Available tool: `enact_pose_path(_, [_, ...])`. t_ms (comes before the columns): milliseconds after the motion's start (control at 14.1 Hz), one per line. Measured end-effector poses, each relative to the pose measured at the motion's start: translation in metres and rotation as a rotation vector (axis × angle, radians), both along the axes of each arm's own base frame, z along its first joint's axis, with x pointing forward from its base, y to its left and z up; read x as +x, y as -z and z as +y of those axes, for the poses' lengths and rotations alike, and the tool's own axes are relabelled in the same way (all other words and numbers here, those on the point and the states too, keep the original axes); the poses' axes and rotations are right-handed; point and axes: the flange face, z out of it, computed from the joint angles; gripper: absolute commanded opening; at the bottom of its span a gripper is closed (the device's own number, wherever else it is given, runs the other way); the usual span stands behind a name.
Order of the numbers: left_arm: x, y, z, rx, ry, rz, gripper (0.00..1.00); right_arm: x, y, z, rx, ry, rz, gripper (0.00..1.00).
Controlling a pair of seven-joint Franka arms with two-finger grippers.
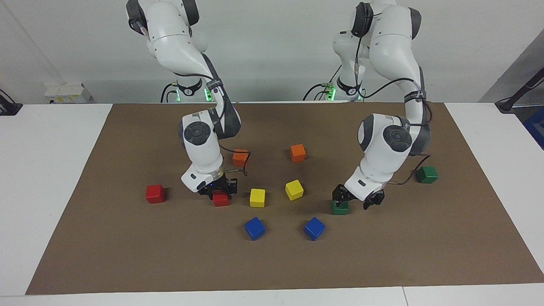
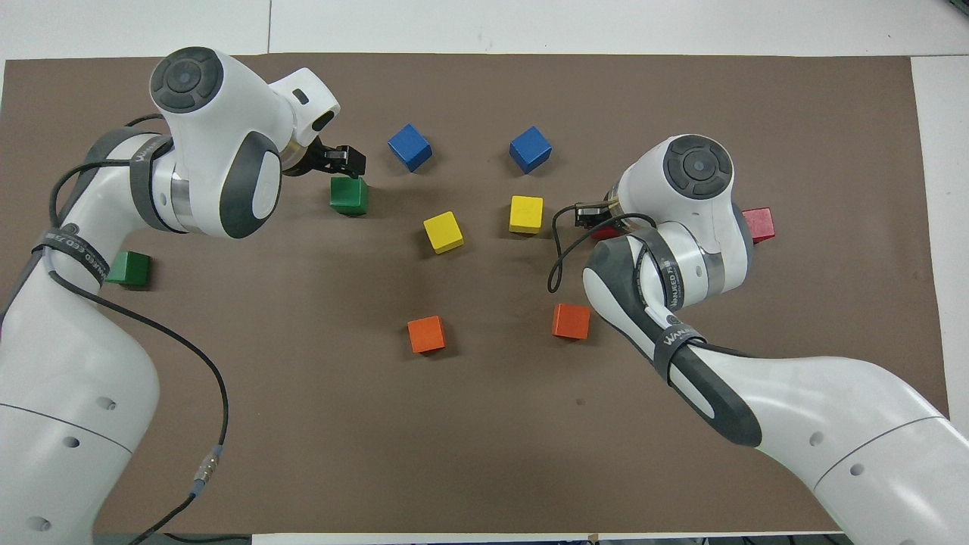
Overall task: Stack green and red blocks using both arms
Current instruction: 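Carry the green cube with the left gripper while the right gripper carries red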
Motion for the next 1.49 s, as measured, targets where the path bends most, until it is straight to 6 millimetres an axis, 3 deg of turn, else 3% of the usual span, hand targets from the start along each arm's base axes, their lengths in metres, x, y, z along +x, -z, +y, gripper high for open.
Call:
enact_pose_path(142, [-0.002,0.009,-0.006,0.000,0.008,0.000,1.00,0.001,-0.009,-0.005,-0.008,0.007,0.018,0.00])
enact_pose_path(212, [-0.004,0.016,-0.008,0.001,0.010,0.000,1.00,0.003,-0.024,-0.011,-0.019,0.011,0.046,0.00])
enact_pose_path(354, [-0.008,0.029,-0.009,0.003,0.012,0.005,1.00,0.009,-0.075,-0.030,-0.038,0.000,0.089,0.00])
enact_pose_path(566, [-0.015,0.044,-0.013,0.003,0.019,-0.001,1.00,0.009,-0.151,-0.086,-0.042,-0.045,0.065,0.00])
enact_pose_path(637, [-0.017,0.048,-0.015,0.002,0.018,-0.004,0.93,0.007,-0.166,-0.113,-0.044,-0.062,0.064,0.00])
enact_pose_path(708, [-0.018,0.050,-0.016,0.000,0.011,-0.009,0.52,0.005,-0.176,-0.140,-0.045,-0.078,0.067,0.00])
enact_pose_path(779, [-0.018,0.051,-0.016,-0.002,0.004,-0.012,0.01,0.003,-0.183,-0.166,-0.046,-0.091,0.066,0.00])
enact_pose_path(920, [-0.018,0.051,-0.016,-0.002,0.002,-0.013,0.00,0.002,-0.183,-0.199,-0.046,-0.108,0.066,0.00])
enact_pose_path(991, [-0.018,0.050,-0.016,-0.001,0.001,-0.013,0.00,0.001,-0.178,-0.207,-0.047,-0.111,0.061,0.00])
enact_pose_path(1204, [-0.016,0.042,-0.009,0.011,-0.008,0.011,0.00,-0.001,-0.150,-0.206,-0.049,-0.118,0.023,0.00])
enact_pose_path(1345, [-0.010,0.013,0.014,0.018,-0.041,0.017,0.00,-0.005,-0.130,-0.209,-0.050,-0.115,0.005,0.00])
enact_pose_path(1487, [-0.008,-0.030,0.063,0.023,-0.081,0.029,0.00,-0.009,-0.112,-0.217,-0.051,-0.110,-0.004,0.00])
